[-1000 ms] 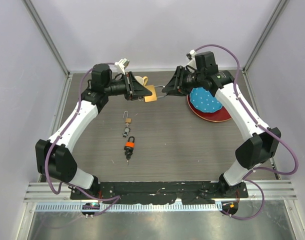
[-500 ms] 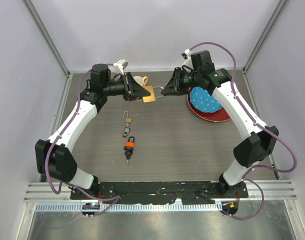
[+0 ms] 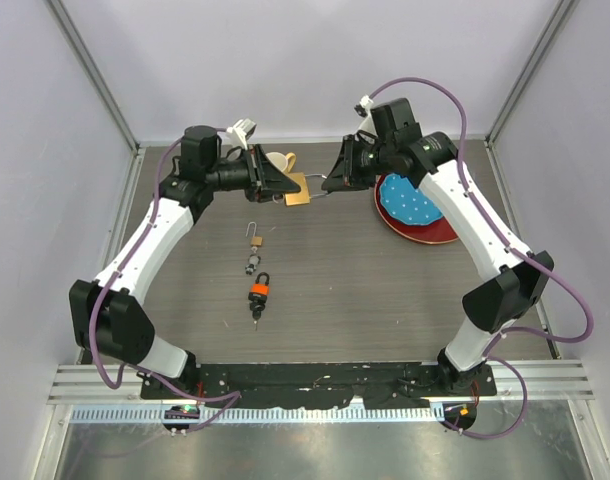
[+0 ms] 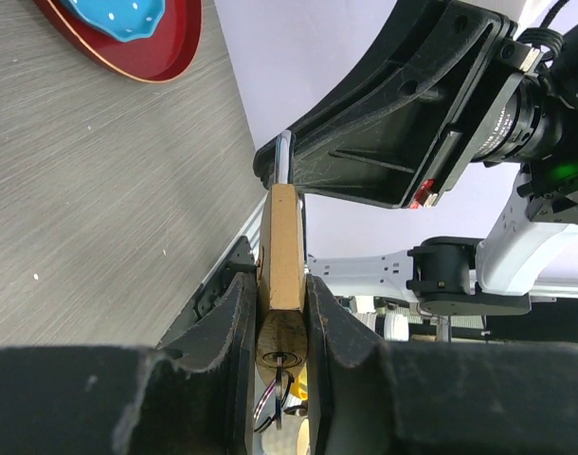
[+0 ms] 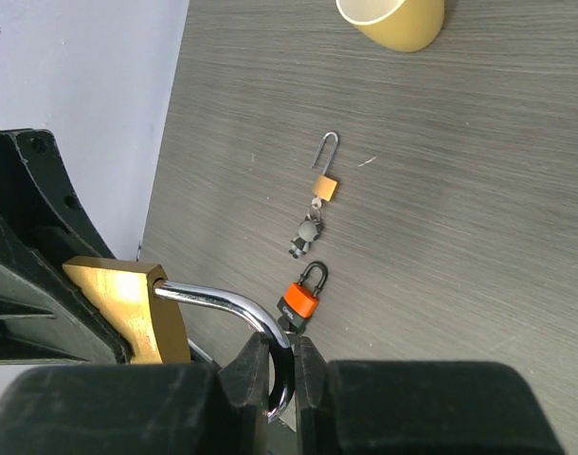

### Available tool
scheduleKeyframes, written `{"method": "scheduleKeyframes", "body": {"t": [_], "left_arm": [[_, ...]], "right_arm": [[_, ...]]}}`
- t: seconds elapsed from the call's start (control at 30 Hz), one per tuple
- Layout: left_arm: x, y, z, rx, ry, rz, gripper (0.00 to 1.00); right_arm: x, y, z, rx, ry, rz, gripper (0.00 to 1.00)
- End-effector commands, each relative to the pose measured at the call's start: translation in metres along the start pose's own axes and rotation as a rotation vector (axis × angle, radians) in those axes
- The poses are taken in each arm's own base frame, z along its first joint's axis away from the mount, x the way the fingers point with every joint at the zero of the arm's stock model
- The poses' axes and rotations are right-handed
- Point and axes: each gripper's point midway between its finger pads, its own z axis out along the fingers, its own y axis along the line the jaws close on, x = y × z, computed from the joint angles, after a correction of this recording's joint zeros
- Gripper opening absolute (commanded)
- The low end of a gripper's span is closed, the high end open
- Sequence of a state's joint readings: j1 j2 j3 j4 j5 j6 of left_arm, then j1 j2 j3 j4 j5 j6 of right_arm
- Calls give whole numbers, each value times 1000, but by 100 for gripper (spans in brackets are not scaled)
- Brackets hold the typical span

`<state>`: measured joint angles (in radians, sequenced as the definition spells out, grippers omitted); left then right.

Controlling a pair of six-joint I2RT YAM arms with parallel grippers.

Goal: Lock with the key
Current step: Lock the lock.

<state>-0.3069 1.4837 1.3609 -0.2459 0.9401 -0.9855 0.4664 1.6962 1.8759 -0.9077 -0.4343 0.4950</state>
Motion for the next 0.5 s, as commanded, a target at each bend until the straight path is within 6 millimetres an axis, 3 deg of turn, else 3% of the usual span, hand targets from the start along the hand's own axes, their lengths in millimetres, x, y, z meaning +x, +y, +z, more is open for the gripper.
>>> {"method": "scheduleKeyframes", "body": {"t": [0.0,0.47], "left_arm": [[-5,-55,-11,116,4,99,0],[-9,-84,-6,231,3,93,0]], "right_arm": [[-18,-2,-9,60,-111,-70,2],[-22,11,-13,60,-204,-76,2]]}}
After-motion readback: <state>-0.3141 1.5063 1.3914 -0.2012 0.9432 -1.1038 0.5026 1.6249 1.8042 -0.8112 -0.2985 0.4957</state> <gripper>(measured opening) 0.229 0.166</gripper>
